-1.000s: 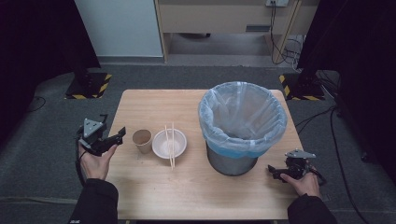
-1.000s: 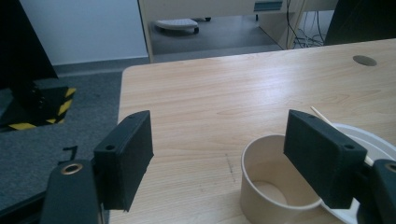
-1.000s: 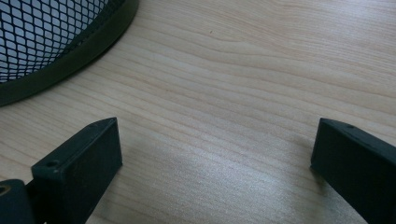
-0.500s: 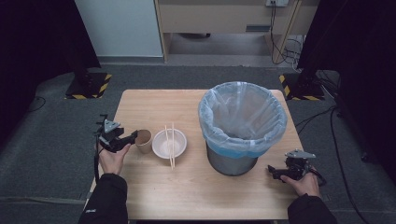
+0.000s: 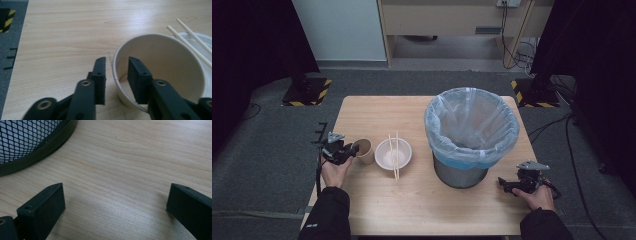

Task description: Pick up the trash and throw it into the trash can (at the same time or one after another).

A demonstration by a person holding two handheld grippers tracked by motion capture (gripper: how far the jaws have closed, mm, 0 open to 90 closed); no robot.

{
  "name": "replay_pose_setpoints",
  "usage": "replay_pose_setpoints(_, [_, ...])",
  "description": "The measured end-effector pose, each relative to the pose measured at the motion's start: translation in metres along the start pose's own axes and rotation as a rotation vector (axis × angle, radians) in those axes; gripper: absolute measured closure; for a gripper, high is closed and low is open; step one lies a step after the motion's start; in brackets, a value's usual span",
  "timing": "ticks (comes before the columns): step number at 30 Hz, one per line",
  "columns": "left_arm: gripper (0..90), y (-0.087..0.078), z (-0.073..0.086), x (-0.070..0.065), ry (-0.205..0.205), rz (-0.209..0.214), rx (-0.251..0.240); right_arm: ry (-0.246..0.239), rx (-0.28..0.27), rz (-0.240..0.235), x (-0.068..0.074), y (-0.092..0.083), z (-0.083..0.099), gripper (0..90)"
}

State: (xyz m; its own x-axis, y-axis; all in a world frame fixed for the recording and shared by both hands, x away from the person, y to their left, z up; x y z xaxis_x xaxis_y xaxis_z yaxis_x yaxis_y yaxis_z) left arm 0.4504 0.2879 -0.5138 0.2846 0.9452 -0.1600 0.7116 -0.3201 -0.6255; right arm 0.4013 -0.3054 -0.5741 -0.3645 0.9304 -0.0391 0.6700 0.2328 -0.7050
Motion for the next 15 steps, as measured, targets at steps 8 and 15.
replay_pose_setpoints(8, [82.2,-0.009,0.002,0.002,-0.028,0.012,-0.007,0.001,0.000,-0.001,0.000,0.000,0.000,1.9])
replay_pose_setpoints(15, [84.2,-0.026,-0.004,0.003,-0.040,0.013,-0.073,-0.011,0.000,-0.007,0.000,0.000,0.000,1.9])
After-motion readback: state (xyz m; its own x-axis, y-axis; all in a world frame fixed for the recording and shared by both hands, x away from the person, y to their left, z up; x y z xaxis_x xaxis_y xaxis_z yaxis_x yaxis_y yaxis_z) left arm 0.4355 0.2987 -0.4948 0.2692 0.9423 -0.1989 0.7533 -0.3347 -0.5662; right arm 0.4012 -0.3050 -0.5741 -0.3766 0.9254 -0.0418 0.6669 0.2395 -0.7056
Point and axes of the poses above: each handheld gripper's, and its own axes: y roughly forward along the jaws, z roughly out of its underside, x roughly to its left, the point moved 5 cm from there along y, roughly forward along the jaws, and after that the axes turned 4 degrees about z, right-handed, at the moved point
